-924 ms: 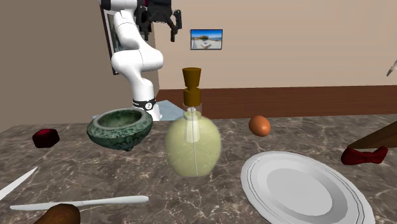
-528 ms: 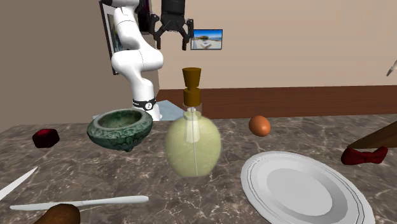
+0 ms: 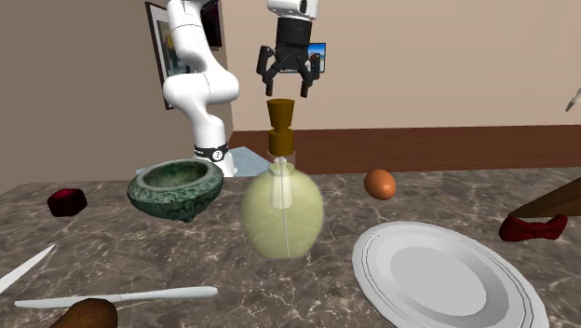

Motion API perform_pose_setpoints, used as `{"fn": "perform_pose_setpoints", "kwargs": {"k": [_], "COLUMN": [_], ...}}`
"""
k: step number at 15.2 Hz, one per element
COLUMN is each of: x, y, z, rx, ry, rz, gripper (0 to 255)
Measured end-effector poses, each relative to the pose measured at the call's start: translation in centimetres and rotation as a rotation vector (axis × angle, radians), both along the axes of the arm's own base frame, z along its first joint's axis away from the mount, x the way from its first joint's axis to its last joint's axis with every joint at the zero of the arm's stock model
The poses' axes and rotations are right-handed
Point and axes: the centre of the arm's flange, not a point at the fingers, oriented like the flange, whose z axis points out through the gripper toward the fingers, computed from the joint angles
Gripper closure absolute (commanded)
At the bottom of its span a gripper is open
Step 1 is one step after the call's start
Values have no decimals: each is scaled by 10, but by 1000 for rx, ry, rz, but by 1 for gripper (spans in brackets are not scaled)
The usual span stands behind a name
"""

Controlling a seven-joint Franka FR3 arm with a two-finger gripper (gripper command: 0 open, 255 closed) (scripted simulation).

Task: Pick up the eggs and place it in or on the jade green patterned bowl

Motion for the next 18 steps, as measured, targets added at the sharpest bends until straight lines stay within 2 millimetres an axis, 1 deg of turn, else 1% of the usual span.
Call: {"fn": "perform_pose_setpoints", "kwargs": {"k": [3,4,6,11,12,13,14,15,18], "x": [27,35,52,100,110,118,130,138,161], "y": [22,26,40,77,84,90,95,104,121], "z": [-20,-27,-38,-79,-82,-89,-97,-106,-125], "rx": [-14,-18,-28,-49,-54,-58,-63,-67,-80], "ry": [-7,-9,-13,-24,-26,-28,-31,-32,-38], "rz": [-2,-3,-4,-7,-7,-8,-9,-10,-11], "gripper": [0,0,0,0,0,0,0,0,0]}}
